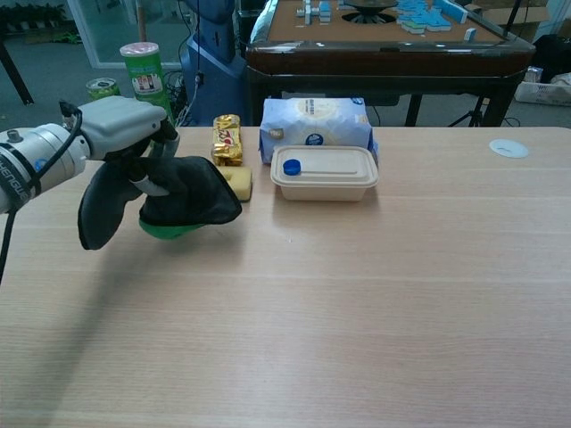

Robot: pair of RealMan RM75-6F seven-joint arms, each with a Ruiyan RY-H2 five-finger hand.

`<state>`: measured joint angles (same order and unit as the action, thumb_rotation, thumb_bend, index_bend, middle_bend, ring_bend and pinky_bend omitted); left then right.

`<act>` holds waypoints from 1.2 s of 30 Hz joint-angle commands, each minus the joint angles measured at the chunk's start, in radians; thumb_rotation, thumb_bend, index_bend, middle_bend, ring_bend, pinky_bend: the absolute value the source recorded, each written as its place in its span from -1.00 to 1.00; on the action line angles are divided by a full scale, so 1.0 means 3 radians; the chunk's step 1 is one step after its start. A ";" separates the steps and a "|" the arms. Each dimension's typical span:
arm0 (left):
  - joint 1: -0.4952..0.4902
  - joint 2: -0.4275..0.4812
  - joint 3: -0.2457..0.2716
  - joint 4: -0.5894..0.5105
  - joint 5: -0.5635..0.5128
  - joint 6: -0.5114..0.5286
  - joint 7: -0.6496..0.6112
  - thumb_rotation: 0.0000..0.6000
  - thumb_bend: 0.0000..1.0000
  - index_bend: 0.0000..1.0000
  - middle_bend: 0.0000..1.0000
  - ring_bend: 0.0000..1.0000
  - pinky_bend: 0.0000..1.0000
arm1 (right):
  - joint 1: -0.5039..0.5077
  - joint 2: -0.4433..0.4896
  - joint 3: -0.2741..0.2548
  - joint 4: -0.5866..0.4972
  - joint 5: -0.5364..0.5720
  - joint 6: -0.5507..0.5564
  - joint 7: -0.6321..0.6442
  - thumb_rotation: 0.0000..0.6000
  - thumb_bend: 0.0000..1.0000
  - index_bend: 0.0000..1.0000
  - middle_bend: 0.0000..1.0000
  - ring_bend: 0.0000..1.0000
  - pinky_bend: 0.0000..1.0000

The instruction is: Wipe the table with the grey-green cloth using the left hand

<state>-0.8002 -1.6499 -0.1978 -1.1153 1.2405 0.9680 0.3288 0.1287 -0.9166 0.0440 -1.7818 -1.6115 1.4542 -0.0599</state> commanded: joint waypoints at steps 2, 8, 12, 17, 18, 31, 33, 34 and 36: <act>-0.0008 -0.0101 0.0020 0.0177 -0.0038 -0.0055 -0.0024 1.00 -0.70 0.20 0.40 0.32 0.89 | -0.0004 0.0005 -0.0001 -0.0010 0.0006 0.0005 -0.0013 1.00 -0.40 -0.57 -0.73 -0.94 -0.80; -0.0037 -0.0262 0.0021 0.0373 -0.0094 -0.0136 -0.0042 1.00 -0.70 0.14 0.35 0.29 0.89 | -0.0017 0.0005 -0.0005 -0.0014 0.0024 0.0011 -0.0022 1.00 -0.40 -0.57 -0.73 -0.94 -0.80; -0.0050 -0.0325 0.0035 0.0427 -0.0140 -0.0179 0.0070 1.00 -0.70 -0.25 0.00 0.01 0.74 | -0.0026 0.0013 -0.0005 -0.0014 0.0029 0.0024 -0.0021 1.00 -0.40 -0.57 -0.73 -0.94 -0.80; -0.0060 -0.0267 -0.0008 0.0293 -0.0355 -0.0318 0.0284 1.00 -0.70 -0.99 -0.93 -0.86 -0.17 | -0.0036 0.0026 -0.0006 -0.0017 0.0032 0.0038 -0.0020 1.00 -0.40 -0.57 -0.73 -0.94 -0.80; -0.0060 -0.0251 -0.0019 0.0263 -0.0390 -0.0323 0.0321 1.00 -0.70 -1.00 -0.97 -0.92 -0.26 | -0.0038 0.0026 -0.0007 -0.0017 0.0031 0.0040 -0.0017 1.00 -0.40 -0.57 -0.73 -0.94 -0.80; 0.0154 0.0237 -0.0123 -0.0489 -0.0610 -0.0037 0.0362 1.00 -0.73 -1.00 -1.00 -1.00 -0.51 | -0.0017 0.0007 -0.0002 0.0027 0.0035 0.0012 0.0028 1.00 -0.40 -0.57 -0.73 -0.94 -0.80; 0.0211 0.0325 -0.0122 -0.0597 -0.0624 0.0011 0.0315 1.00 -0.73 -1.00 -1.00 -1.00 -0.51 | -0.0014 0.0005 -0.0001 0.0038 0.0040 0.0004 0.0042 1.00 -0.40 -0.57 -0.73 -0.94 -0.80; 0.0255 0.0378 -0.0123 -0.0668 -0.0620 0.0066 0.0274 1.00 -0.73 -1.00 -1.00 -1.00 -0.52 | -0.0013 0.0004 -0.0002 0.0048 0.0044 0.0000 0.0051 1.00 -0.40 -0.57 -0.73 -0.94 -0.80; 0.0329 0.0464 -0.0110 -0.0774 -0.0588 0.0156 0.0206 1.00 -0.72 -1.00 -1.00 -1.00 -0.52 | -0.0011 0.0002 -0.0003 0.0061 0.0052 -0.0009 0.0063 1.00 -0.40 -0.57 -0.73 -0.94 -0.80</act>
<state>-0.7262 -1.5371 -0.2322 -1.3174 1.0608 0.9877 0.4126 0.1252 -0.9159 0.0432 -1.7641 -1.5964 1.4520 -0.0415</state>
